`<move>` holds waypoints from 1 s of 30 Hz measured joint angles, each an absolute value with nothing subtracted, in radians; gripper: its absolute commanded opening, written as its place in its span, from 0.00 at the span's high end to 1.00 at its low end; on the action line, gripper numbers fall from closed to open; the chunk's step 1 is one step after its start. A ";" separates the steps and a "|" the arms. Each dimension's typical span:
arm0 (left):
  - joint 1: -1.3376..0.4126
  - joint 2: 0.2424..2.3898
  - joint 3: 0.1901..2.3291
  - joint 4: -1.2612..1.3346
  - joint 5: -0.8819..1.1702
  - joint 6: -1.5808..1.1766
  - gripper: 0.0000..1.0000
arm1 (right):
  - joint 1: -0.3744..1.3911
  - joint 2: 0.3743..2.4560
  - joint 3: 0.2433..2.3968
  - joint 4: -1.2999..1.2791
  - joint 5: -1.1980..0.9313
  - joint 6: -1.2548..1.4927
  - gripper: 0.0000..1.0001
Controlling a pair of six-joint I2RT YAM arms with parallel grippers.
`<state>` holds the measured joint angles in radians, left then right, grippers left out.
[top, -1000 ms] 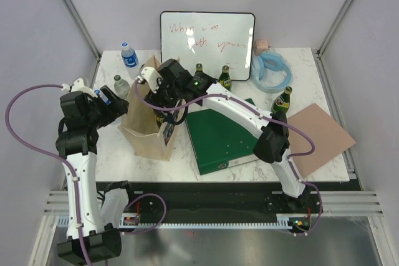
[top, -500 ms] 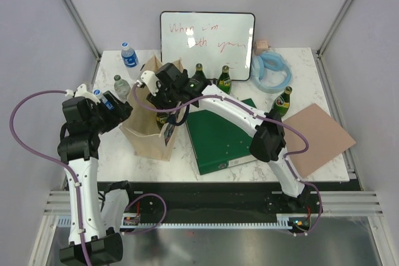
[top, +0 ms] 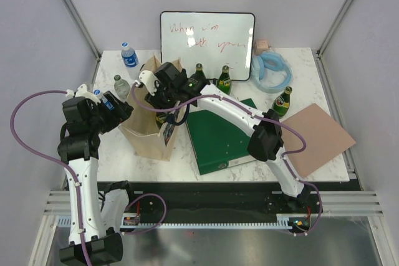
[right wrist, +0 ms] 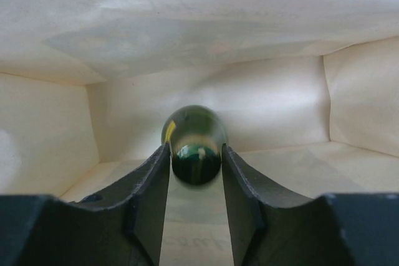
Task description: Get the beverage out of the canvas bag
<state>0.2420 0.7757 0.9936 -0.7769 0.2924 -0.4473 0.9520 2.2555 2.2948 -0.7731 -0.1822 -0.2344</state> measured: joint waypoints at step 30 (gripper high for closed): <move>0.242 0.792 0.950 -0.784 0.397 -0.446 0.13 | 0.896 2.244 2.357 -0.751 -0.310 -0.245 1.00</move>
<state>0.2420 0.7921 0.9497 -0.7841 0.3969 -0.4458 0.8955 2.2436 2.3573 -0.7506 -0.3103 -0.2455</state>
